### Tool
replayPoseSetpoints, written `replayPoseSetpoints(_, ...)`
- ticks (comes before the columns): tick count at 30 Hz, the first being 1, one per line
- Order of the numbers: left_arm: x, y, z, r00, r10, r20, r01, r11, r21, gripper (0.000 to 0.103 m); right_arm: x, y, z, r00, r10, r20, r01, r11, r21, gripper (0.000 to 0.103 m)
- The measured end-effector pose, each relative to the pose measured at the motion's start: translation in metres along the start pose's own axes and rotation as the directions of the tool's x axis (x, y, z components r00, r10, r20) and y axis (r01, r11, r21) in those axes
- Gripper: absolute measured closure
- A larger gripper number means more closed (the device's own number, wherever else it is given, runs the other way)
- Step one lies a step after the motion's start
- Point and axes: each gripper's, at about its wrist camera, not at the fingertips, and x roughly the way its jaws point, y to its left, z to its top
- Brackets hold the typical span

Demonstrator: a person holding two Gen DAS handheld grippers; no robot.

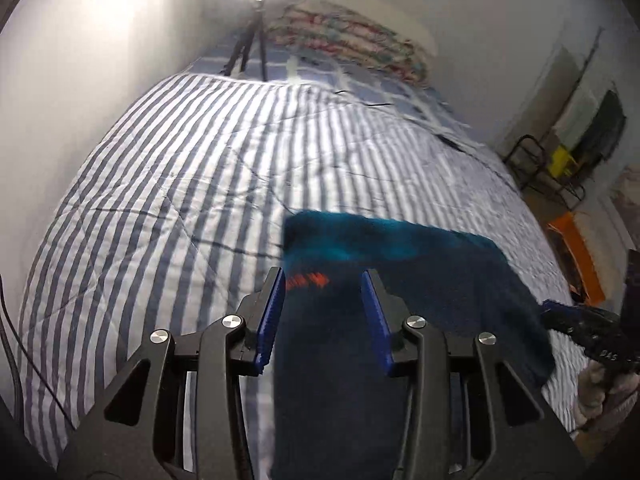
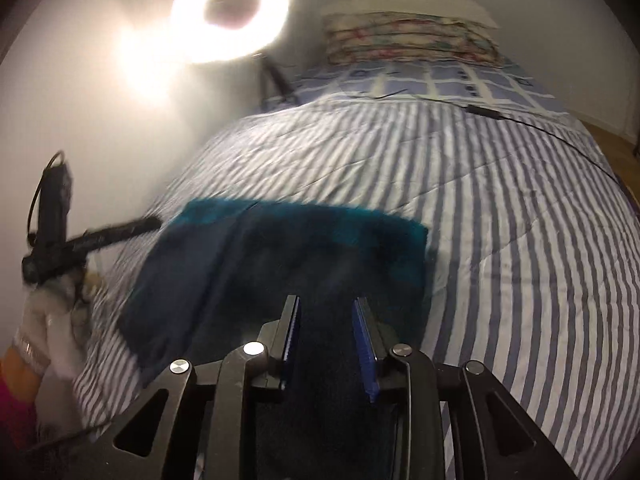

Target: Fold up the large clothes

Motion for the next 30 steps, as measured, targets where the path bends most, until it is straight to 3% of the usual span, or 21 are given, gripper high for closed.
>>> replayPoseSetpoints(4,-0.007,-0.015,-0.026,0.995,-0.087,-0.056,0.088,0.996,0.019,0.062,-0.006,0.007,-0.026,0.998,0.031,-0.057,-0.032,0.999,-0.02,0.075)
replayPoseSetpoints(8,0.015,-0.021,-0.057,0.988,-0.031,-0.153,0.046,0.995,0.094,0.062,0.001,0.004,-0.049,0.993,-0.011,-0.12,0.006,0.999,-0.043,0.078)
replayPoseSetpoints(11,0.027,-0.016,-0.07,0.987,-0.017,-0.161,0.037,0.992,0.122,0.062,0.013,-0.008,-0.059,0.986,0.004,-0.164,-0.005,1.0,-0.007,0.079)
replayPoseSetpoints(15,0.031,-0.025,-0.077,0.989,0.009,-0.146,0.016,0.986,0.168,0.062,0.027,-0.004,-0.072,0.982,-0.044,-0.181,0.032,0.997,-0.069,0.08)
replayPoseSetpoints(19,0.016,-0.019,-0.067,0.988,-0.04,-0.151,0.059,0.991,0.121,0.062,0.008,-0.005,-0.067,0.983,-0.009,-0.182,0.001,0.999,-0.047,0.08)
replayPoseSetpoints(21,-0.004,-0.011,-0.056,0.992,-0.061,-0.107,0.07,0.994,0.085,0.061,-0.017,-0.009,-0.065,0.991,0.045,-0.126,-0.05,0.998,-0.035,0.073)
replayPoseSetpoints(22,-0.009,-0.004,-0.051,0.995,-0.061,-0.085,0.066,0.996,0.065,0.054,-0.029,-0.014,-0.063,0.994,0.067,-0.085,-0.069,0.997,-0.019,0.063)
replayPoseSetpoints(23,-0.015,0.002,-0.047,0.995,-0.066,-0.069,0.069,0.997,0.033,0.046,-0.035,-0.017,-0.062,0.995,0.084,-0.056,-0.084,0.996,-0.003,0.046)
replayPoseSetpoints(24,-0.018,0.012,-0.043,0.995,-0.081,-0.056,0.08,0.997,-0.019,0.032,-0.048,-0.025,-0.062,0.995,0.103,0.002,-0.103,0.994,0.032,0.037)
replayPoseSetpoints(25,-0.02,0.026,-0.04,0.993,-0.111,-0.041,0.107,0.99,-0.097,0.031,-0.053,-0.032,-0.062,0.994,0.104,0.041,-0.107,0.993,0.058,0.024)
replayPoseSetpoints(28,-0.008,0.054,-0.04,0.977,-0.205,-0.064,0.18,0.944,-0.277,0.031,-0.049,-0.056,-0.058,0.993,0.103,0.058,-0.111,0.983,0.149,0.021)
replayPoseSetpoints(30,0.004,0.06,-0.041,0.966,-0.241,-0.093,0.2,0.927,-0.318,0.031,-0.041,-0.07,-0.059,0.994,0.098,0.047,-0.105,0.973,0.205,0.021)
